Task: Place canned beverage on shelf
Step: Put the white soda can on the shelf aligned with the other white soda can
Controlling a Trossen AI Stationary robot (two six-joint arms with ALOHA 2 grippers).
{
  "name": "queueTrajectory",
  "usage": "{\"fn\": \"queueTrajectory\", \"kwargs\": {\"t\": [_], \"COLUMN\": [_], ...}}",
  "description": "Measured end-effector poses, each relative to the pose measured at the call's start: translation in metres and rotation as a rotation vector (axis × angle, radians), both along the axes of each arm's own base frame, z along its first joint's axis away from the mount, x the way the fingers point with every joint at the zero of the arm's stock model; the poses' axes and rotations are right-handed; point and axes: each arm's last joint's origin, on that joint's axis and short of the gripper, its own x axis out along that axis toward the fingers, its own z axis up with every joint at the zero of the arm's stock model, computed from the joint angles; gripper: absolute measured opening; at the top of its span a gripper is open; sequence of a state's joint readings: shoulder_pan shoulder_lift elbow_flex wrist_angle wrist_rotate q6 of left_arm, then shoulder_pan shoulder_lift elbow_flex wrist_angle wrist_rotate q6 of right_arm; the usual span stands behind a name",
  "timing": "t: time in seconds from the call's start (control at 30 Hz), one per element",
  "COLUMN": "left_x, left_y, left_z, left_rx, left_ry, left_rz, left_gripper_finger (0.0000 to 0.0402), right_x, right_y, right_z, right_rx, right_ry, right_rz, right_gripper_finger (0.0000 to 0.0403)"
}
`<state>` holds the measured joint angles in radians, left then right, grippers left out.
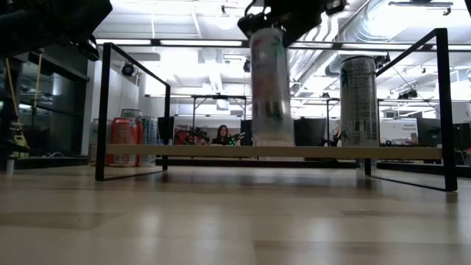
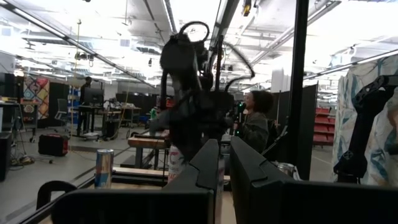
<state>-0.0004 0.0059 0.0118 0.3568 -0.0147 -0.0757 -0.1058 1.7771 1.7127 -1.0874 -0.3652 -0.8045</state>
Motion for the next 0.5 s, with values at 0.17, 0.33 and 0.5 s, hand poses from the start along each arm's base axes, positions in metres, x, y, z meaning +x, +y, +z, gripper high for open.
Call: {"fn": "queueTrajectory", "kwargs": {"t": [0.17,0.33,0.5], "left_x": [0.000,0.000,0.001], "left_y": [0.000,0.000,0.000], "left_z": [0.000,-0.001,-0.001], "left_rx": [0.000,0.000,0.000], "left_ry": [0.003,0.006,0.016], "left_rz": [0.000,0.000,0.000], "left_gripper_finger": [0.0003,0.0003,0.0003], "right_x": [-0.004,-0.013,-0.020], "right_y": [0.003,0.009,0.025], "right_z": [0.021,0.037,0.033], "right_rx": [-0.043,-0.026,0.057], "right_ry": [0.017,0.055,0.186], "right_rz": [-0.216,-0.502,-0.871], "right_gripper_finger": [0.0239,0.0239,0.0239]}}
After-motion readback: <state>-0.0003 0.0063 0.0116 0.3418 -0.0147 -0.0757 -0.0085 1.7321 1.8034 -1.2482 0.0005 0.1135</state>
